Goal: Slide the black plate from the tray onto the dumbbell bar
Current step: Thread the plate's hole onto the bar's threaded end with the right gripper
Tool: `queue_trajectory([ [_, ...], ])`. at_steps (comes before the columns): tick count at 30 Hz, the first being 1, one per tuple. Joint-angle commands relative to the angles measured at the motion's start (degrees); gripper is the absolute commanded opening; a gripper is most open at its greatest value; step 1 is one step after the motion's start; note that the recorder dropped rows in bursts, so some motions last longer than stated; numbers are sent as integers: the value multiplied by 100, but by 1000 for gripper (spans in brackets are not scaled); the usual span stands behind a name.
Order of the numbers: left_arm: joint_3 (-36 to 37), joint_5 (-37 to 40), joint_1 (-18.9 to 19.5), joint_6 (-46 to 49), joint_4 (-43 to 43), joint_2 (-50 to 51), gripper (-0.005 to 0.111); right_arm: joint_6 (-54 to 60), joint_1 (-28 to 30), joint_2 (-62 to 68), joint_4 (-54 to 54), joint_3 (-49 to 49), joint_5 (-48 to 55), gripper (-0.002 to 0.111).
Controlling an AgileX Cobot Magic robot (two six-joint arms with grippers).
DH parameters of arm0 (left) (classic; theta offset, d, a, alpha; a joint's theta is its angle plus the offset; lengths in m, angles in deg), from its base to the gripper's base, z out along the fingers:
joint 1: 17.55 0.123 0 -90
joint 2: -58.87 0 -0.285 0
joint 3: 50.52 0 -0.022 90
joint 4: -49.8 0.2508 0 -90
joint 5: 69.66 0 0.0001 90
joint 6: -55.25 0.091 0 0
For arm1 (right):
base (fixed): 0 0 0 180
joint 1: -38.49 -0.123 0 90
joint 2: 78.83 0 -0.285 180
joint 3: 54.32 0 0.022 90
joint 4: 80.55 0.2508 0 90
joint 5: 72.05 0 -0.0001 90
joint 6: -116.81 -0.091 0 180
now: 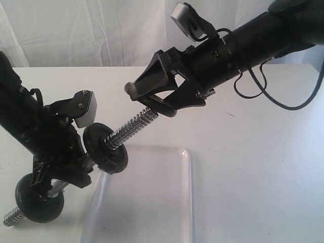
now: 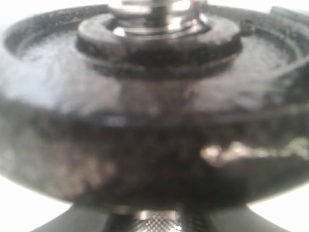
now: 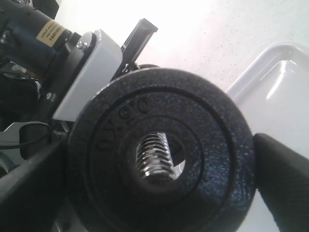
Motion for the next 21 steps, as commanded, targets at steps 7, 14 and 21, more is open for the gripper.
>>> queue_trajectory([
  [7, -143, 0, -34, -334, -623, -406, 0, 214, -75, -125, 304, 32, 158, 0],
  [14, -143, -29, -34, -334, -623, -505, 0, 299, -75, -125, 304, 32, 158, 0],
  [21, -143, -475, -34, -428, -719, -578, 0, 470, -75, -125, 395, 32, 158, 0],
])
